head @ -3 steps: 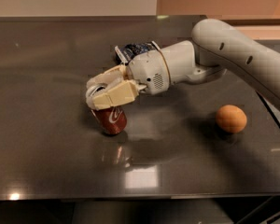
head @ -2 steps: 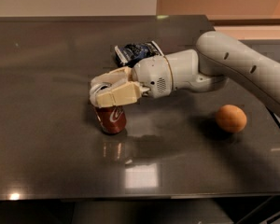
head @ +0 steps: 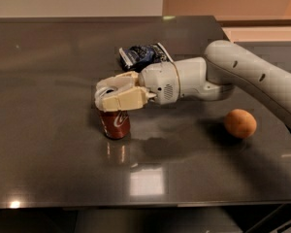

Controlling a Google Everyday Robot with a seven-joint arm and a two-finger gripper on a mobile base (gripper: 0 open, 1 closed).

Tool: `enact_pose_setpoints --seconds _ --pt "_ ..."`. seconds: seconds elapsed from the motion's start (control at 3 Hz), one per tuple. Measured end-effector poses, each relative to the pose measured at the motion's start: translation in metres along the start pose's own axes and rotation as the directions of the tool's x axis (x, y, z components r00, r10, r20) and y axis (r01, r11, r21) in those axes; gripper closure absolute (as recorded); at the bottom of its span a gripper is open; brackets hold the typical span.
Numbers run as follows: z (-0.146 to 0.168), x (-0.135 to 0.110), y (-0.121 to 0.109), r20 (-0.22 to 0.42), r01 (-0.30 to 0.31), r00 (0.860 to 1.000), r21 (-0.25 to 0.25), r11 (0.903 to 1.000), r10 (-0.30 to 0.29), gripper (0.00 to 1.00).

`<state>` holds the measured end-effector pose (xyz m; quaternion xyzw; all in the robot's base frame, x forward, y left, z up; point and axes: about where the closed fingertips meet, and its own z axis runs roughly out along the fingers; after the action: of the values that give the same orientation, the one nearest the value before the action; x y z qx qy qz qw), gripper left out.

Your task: Place coke can upright

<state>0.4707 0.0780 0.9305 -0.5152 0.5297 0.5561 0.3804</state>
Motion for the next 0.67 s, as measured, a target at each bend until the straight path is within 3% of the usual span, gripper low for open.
enact_pose_setpoints --seconds 0.33,0.67 --pt "0.0021 -0.0009 0.0011 -0.001 0.002 1.0 -0.004 1.0 -0.002 0.12" --pt "0.0041 -0.0018 0.0022 -0.003 0.004 1.0 -0.008 1.0 -0.004 0.0"
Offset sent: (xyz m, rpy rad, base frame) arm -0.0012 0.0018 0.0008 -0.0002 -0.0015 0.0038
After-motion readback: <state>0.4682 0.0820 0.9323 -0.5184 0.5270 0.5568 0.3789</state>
